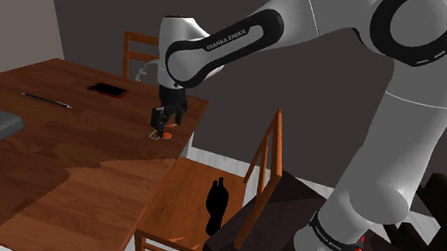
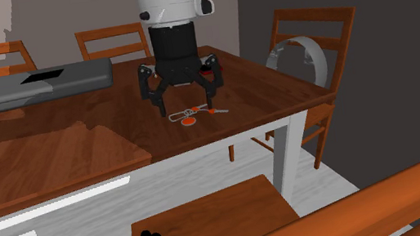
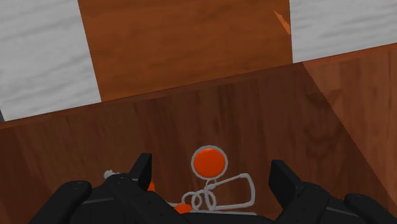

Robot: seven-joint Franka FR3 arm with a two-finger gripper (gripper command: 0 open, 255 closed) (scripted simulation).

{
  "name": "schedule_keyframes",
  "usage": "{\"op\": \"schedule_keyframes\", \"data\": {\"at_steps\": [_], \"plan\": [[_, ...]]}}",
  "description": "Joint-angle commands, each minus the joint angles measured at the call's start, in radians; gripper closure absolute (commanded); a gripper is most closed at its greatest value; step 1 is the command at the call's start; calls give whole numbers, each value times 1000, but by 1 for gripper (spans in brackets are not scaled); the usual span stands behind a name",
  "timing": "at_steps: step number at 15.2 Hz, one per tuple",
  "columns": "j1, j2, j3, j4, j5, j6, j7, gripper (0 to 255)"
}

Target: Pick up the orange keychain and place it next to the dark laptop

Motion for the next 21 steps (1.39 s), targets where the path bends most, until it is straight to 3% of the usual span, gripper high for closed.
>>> {"op": "schedule_keyframes", "data": {"at_steps": [1, 11, 12, 21], "plan": [[2, 16, 0, -7, -5, 23, 5, 0], [3, 35, -2, -20, -11, 54, 9, 0], [3, 35, -2, -20, -11, 54, 9, 255], [3, 35, -1, -20, -11, 54, 9, 255]]}}
